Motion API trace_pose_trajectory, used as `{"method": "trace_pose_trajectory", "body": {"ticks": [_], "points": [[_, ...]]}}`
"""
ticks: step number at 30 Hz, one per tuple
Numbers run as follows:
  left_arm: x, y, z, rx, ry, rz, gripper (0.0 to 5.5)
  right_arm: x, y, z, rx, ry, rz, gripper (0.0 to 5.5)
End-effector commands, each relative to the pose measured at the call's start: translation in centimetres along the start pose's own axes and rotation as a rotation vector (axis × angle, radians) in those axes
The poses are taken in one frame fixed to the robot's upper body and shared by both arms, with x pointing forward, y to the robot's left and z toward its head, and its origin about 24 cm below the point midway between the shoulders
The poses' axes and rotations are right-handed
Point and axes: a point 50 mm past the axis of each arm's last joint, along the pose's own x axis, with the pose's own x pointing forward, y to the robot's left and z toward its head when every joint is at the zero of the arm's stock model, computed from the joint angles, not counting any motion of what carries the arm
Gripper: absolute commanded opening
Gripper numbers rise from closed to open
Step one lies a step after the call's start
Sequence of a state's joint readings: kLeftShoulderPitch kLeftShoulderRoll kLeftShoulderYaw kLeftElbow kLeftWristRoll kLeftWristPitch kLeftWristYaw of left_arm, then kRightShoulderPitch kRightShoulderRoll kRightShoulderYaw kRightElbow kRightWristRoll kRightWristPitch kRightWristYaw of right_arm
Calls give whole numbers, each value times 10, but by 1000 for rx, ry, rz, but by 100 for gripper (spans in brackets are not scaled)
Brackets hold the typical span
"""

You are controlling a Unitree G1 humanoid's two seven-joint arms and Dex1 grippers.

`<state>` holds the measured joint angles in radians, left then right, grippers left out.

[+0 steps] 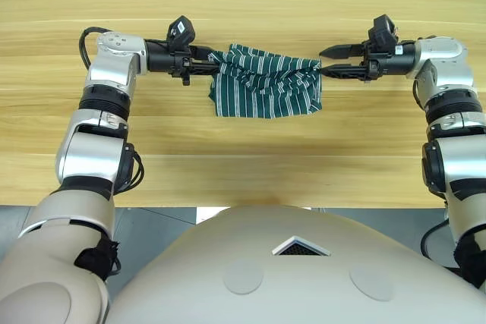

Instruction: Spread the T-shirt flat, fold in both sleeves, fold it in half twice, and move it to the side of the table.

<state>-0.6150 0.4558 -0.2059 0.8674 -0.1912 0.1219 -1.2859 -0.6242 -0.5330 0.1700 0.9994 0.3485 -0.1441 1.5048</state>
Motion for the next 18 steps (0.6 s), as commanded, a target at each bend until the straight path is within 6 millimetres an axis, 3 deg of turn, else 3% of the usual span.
{"method": "trace_pose_trajectory", "body": {"ticks": [1,6,9,12,14,18], "points": [[3,2,-8,-123,-34,42,250,-5,2,16,-247,-65,-112,305],[-2,8,-5,-308,-220,118,323,3,30,29,-489,-119,-79,328],[-13,14,-9,-374,-307,190,375,25,57,40,-627,-172,22,328],[-36,21,-10,-402,-424,275,427,54,86,36,-657,-163,176,328],[-49,23,-9,-392,-486,305,462,70,90,34,-718,-126,182,328],[-58,14,-14,-327,-545,308,511,92,77,31,-862,-47,100,328]]}}
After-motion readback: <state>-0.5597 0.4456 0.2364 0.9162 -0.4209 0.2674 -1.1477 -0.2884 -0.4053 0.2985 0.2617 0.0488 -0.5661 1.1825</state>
